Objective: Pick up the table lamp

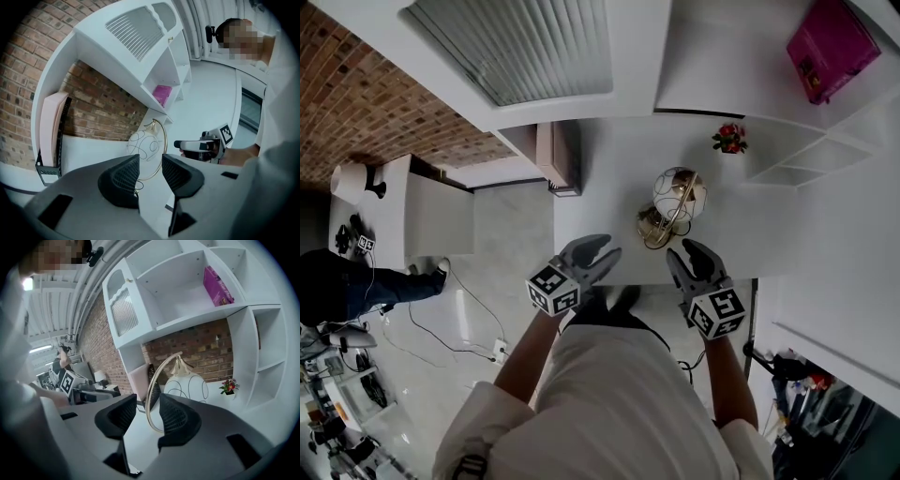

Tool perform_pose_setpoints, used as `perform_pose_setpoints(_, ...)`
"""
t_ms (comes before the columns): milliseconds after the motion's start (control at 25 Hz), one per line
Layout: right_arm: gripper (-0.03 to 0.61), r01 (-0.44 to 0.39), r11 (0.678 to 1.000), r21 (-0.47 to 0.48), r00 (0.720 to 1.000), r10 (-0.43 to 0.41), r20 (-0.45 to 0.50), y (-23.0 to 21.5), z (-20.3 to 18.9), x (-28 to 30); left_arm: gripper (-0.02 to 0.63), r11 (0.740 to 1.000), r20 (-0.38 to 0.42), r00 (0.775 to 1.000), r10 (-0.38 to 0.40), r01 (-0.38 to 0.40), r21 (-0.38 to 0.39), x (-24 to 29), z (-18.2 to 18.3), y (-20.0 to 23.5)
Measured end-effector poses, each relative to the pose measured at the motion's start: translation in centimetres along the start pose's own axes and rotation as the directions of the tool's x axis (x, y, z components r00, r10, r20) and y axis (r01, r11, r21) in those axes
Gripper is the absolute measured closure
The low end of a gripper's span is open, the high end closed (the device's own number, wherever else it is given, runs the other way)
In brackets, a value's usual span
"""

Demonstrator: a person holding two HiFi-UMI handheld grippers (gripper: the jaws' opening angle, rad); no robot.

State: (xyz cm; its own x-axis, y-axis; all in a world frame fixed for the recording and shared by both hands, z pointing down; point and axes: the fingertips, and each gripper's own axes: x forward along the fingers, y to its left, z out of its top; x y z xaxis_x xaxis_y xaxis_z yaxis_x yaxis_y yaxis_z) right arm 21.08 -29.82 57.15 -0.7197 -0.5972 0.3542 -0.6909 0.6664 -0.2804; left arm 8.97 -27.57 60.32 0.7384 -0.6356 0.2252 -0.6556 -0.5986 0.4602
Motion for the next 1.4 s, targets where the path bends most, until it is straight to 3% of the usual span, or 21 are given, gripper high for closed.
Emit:
perform_pose_setpoints(720, 0.396, -0.045, 0.991, 0.123, 0.999, 0.047, -0.013, 0.3, 0.3, 7.0, 0.449, 0.988, -0.150, 0.977, -0.153, 0.150, -0.035, 4.0, -6.1, 4.5)
perform_pose_setpoints(1400, 0.445, -0.146, 0.951, 0.271, 0.989, 0.137, 0.053, 0.2, 2.8, 10.3, 0.448, 0.976, -0.236, 0.950, -0.203, 0.177, -0.125, 6.4, -11.6, 7.1)
